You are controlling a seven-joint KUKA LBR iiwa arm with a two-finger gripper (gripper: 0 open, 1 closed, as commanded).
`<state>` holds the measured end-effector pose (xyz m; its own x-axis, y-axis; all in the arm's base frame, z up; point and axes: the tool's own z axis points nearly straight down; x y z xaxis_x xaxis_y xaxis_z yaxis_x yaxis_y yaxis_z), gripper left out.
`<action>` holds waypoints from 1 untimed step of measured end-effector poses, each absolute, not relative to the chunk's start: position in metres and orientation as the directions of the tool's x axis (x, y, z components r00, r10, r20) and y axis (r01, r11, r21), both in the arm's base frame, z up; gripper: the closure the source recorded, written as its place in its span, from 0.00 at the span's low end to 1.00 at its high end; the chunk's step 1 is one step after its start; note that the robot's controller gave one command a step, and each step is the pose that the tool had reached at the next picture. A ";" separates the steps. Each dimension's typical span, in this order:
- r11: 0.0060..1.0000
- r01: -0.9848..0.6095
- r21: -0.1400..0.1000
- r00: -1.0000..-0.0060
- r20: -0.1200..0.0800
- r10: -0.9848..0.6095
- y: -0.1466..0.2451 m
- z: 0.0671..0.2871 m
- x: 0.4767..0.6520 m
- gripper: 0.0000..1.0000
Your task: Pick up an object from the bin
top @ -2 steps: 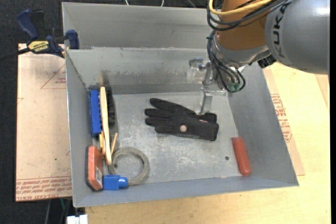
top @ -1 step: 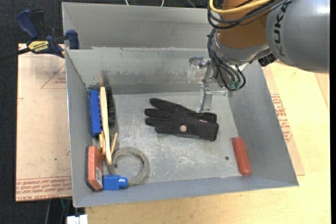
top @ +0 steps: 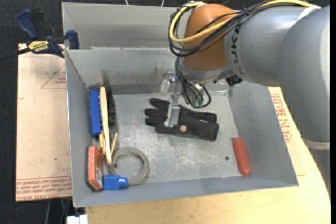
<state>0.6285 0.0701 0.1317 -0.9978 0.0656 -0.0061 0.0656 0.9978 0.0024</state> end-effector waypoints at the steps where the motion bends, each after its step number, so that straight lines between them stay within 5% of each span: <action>1: 0.994 0.112 0.003 -0.994 -0.005 0.112 0.084 0.109 0.632 0.00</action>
Offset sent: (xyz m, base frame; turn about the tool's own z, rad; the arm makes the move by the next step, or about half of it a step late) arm 0.0194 -0.0499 -0.0617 0.0841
